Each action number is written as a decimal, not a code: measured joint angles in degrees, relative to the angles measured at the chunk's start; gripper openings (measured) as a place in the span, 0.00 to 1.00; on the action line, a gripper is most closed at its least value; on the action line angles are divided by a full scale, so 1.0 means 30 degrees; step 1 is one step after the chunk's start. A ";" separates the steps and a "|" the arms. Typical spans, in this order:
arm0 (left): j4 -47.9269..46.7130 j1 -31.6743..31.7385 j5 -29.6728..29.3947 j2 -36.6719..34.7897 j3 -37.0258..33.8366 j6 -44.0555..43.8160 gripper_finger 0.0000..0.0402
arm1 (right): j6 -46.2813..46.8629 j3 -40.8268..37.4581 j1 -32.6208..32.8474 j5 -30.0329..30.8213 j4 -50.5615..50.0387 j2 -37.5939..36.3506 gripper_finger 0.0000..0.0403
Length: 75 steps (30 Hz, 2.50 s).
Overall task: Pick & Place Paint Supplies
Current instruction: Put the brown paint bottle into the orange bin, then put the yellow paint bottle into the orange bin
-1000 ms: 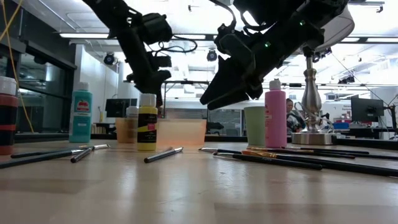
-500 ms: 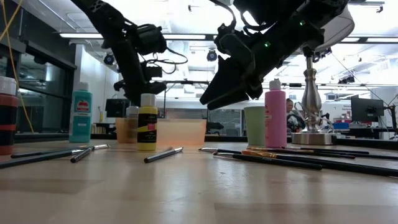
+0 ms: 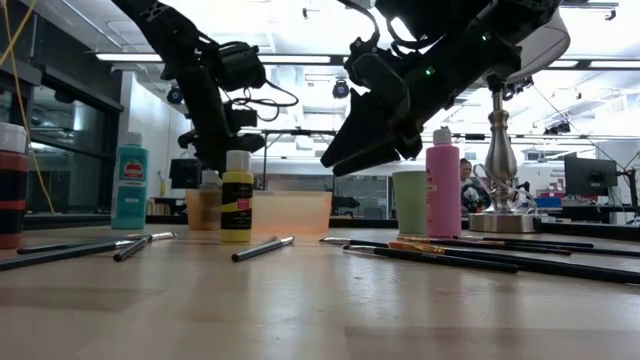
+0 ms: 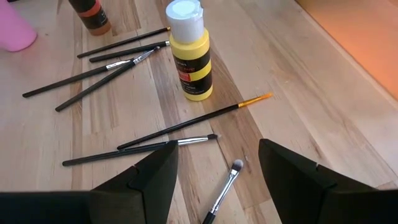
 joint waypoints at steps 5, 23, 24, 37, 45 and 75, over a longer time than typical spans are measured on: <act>-0.0100 -0.0003 0.0103 0.0007 -0.0026 0.0031 0.56 | 0.0000 0.0000 0.0000 -0.0006 0.0000 0.0007 0.54; -0.2115 -0.0389 0.1084 -0.3292 0.1608 0.3024 0.60 | -0.0080 -0.0007 0.0511 -0.0190 0.0221 0.0476 0.54; -0.2157 -0.0649 0.1203 -0.4051 0.1515 0.3154 0.60 | -0.0080 -0.0014 0.0590 -0.0243 0.0383 0.0696 0.54; -0.2382 -0.6224 0.1662 -0.9035 -0.1120 0.3710 0.60 | -0.3089 -0.0022 0.0850 -0.0502 0.4891 0.2127 0.54; -0.2218 -0.8130 0.1248 -0.9078 -0.2176 0.3223 0.60 | -0.4229 -0.0007 0.0533 -0.0485 0.7537 0.3278 0.54; -0.2533 -0.8265 0.0992 -0.9078 -0.2190 0.3561 0.60 | -0.5027 0.2953 -0.1124 -0.1476 1.2297 0.9485 0.76</act>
